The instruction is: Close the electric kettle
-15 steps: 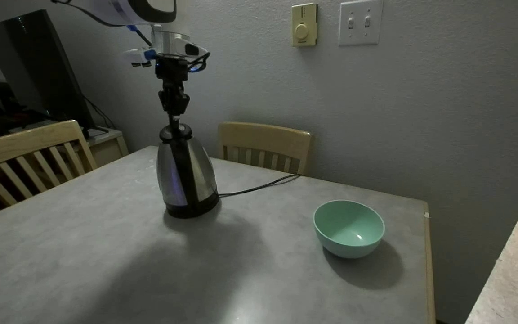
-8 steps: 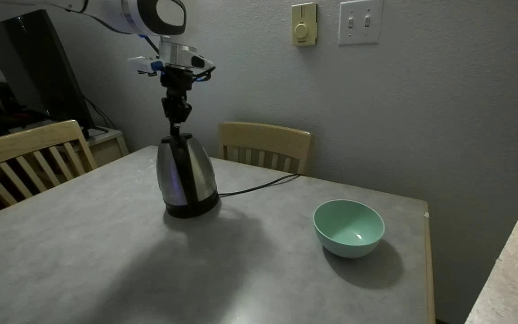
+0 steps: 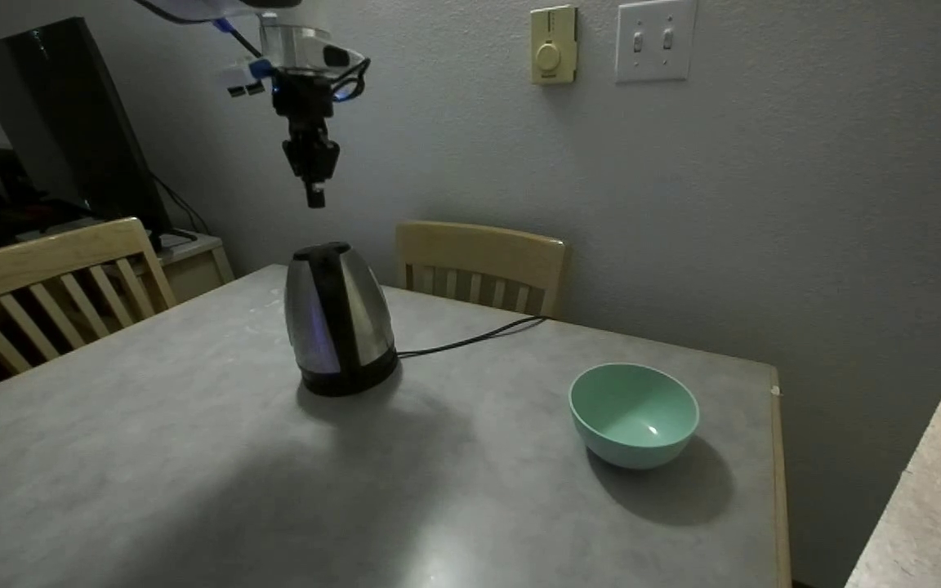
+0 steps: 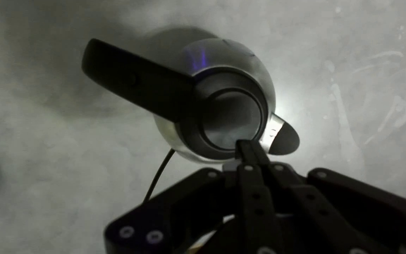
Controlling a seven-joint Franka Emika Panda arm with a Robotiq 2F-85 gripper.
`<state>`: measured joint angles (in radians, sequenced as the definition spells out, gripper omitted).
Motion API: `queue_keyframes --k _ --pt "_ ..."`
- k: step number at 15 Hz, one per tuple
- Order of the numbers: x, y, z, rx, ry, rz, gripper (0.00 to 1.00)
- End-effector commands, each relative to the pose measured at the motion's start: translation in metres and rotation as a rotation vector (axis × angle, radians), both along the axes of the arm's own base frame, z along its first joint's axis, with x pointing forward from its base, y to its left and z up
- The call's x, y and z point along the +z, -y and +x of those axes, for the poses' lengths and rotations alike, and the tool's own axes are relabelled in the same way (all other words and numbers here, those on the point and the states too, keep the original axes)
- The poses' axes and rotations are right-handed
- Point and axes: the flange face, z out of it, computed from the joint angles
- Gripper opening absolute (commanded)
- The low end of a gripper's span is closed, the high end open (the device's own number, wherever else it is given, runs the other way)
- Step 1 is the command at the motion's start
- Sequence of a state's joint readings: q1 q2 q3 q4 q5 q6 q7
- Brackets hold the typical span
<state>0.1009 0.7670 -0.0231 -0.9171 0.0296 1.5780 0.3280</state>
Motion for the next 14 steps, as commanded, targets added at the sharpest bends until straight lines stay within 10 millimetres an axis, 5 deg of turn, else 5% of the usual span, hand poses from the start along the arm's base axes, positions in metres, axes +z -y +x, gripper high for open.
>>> queue_keyframes --k 1,5,6,9,14 --pt "0.052 0.001 -0.02 -0.024 0.063 -0.07 0.0" --pt "0.082 0.006 -0.032 -0.045 0.093 -0.059 0.0" --pt "0.084 0.007 -0.034 -0.052 0.091 -0.052 0.26" --pt "0.086 0.01 -0.04 -0.063 0.077 -0.031 0.39" --pt "0.073 0.011 -0.045 -0.066 0.044 0.0 0.76"
